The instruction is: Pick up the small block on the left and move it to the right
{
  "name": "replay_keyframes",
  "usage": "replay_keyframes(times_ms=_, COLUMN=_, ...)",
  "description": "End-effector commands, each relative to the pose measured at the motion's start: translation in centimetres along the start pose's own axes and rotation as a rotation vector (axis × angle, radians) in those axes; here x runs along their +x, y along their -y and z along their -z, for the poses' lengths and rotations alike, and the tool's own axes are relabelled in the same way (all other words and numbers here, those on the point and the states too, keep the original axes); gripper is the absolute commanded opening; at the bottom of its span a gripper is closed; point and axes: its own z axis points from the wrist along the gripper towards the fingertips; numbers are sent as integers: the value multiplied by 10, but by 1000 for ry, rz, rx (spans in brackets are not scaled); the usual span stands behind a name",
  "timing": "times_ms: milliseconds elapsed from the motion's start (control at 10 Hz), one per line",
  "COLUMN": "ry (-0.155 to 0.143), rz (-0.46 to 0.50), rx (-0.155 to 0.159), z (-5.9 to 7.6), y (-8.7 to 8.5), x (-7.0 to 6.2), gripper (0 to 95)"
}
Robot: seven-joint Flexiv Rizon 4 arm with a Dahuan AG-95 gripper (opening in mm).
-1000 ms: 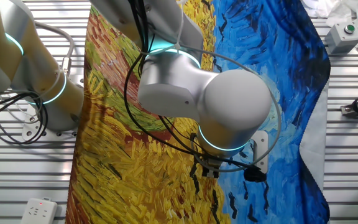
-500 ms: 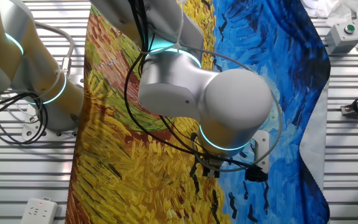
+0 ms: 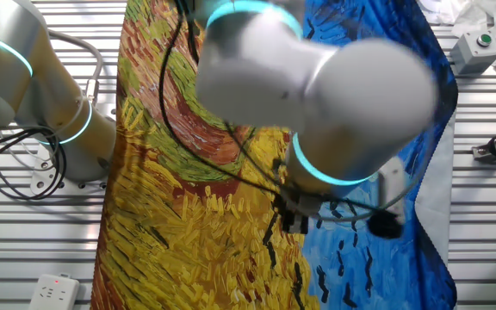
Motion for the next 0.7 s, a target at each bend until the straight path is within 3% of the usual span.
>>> replay_keyframes(times_ms=100, ry=1, rz=-3, rx=0, z=-2, y=1, x=-2, gripper=0)
replay_keyframes(times_ms=700, ry=6, rz=-2, rx=-4, z=-13, y=3, x=-6, gripper=0)
